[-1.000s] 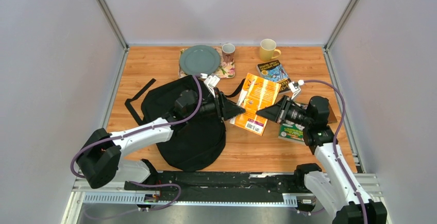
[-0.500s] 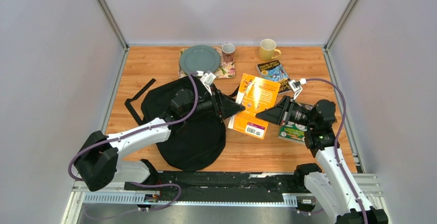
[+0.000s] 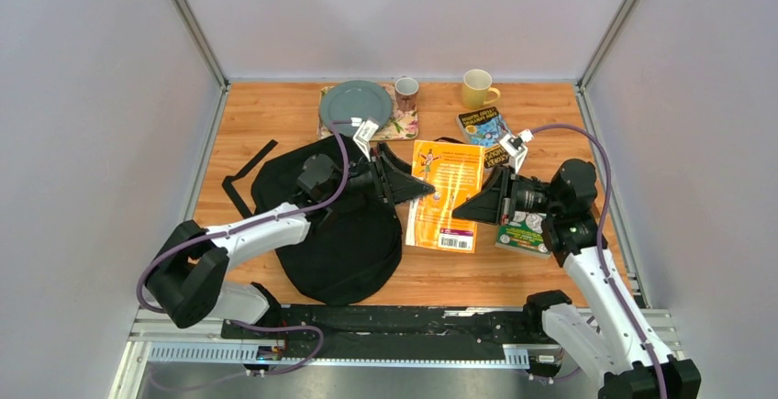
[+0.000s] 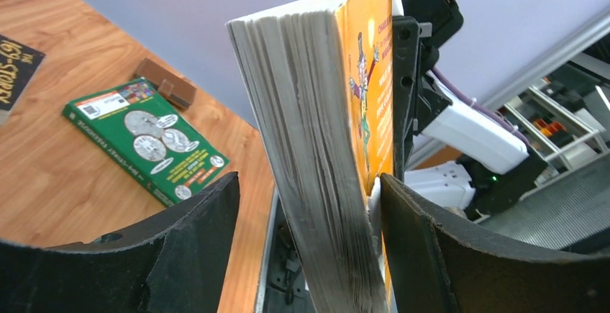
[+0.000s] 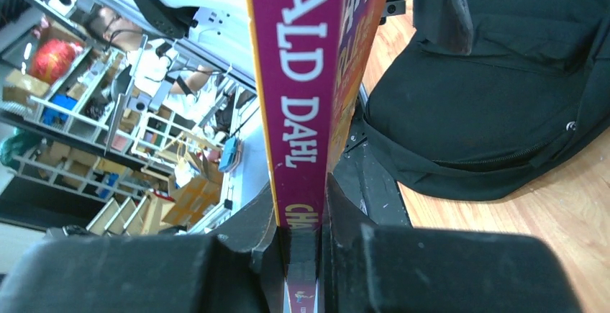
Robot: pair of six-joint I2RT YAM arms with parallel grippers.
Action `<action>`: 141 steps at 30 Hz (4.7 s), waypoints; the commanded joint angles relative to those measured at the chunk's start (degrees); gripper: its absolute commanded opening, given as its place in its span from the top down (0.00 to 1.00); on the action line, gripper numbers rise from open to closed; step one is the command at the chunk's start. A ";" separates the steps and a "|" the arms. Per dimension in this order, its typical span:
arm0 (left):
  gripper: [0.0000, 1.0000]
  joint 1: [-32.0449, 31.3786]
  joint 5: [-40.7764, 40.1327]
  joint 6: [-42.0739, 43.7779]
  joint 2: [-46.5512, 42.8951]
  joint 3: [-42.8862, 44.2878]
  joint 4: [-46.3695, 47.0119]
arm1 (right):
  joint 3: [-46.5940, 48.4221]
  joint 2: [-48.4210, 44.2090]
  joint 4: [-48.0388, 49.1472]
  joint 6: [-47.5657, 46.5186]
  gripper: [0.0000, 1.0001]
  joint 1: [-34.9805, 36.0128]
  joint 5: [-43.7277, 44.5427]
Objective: Pack the student bag
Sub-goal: Pick up the book from the center of the board, then place the book in the student bag.
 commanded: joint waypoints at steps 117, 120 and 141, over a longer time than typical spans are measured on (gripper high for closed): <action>0.52 -12.25 -29.64 38.17 -1.45 0.27 -69.80 | -5.58 -19.85 -35.30 -1.70 1.00 26.85 78.20; 0.55 -12.16 -30.42 38.26 -2.14 -0.51 -71.03 | -5.76 -19.68 -35.13 -1.44 1.00 26.85 78.11; 0.62 -12.43 -28.32 38.52 -3.11 -2.89 -74.20 | -6.81 -18.62 -33.72 -0.64 1.00 26.85 76.97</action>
